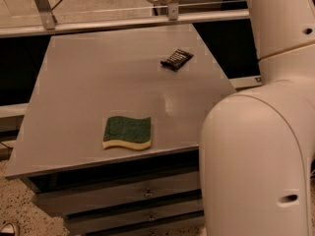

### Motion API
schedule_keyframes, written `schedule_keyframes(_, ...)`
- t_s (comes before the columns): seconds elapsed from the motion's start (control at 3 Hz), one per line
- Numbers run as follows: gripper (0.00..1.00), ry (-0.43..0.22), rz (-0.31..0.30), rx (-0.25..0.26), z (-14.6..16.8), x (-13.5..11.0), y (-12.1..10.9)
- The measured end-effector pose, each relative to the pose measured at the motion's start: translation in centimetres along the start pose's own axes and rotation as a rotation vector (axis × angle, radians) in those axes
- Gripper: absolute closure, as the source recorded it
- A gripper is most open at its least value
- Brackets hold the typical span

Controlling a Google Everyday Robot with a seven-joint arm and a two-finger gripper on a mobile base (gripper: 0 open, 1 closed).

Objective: Place pepsi can upright

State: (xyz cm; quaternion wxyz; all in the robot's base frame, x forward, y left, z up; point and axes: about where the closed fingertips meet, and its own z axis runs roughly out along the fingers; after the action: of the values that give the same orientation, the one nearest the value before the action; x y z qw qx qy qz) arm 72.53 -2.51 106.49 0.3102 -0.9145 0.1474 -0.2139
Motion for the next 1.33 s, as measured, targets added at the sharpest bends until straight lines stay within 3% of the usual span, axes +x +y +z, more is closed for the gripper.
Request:
schedule_keyframes(0.33, 1.0, 0.096, -0.03, 0.052, -0.9, 1.5, -0.2)
schedule_keyframes(0.67, 1.0, 0.307, -0.067, 0.123, -9.4, 1.3, 0.1)
schedule_keyframes(1.0, 1.0, 0.414, -0.045, 0.181, -10.9, -1.4, 0.6)
schedule_keyframes(1.33, 1.0, 0.416, -0.052, 0.193, -10.2, -2.0, 1.0)
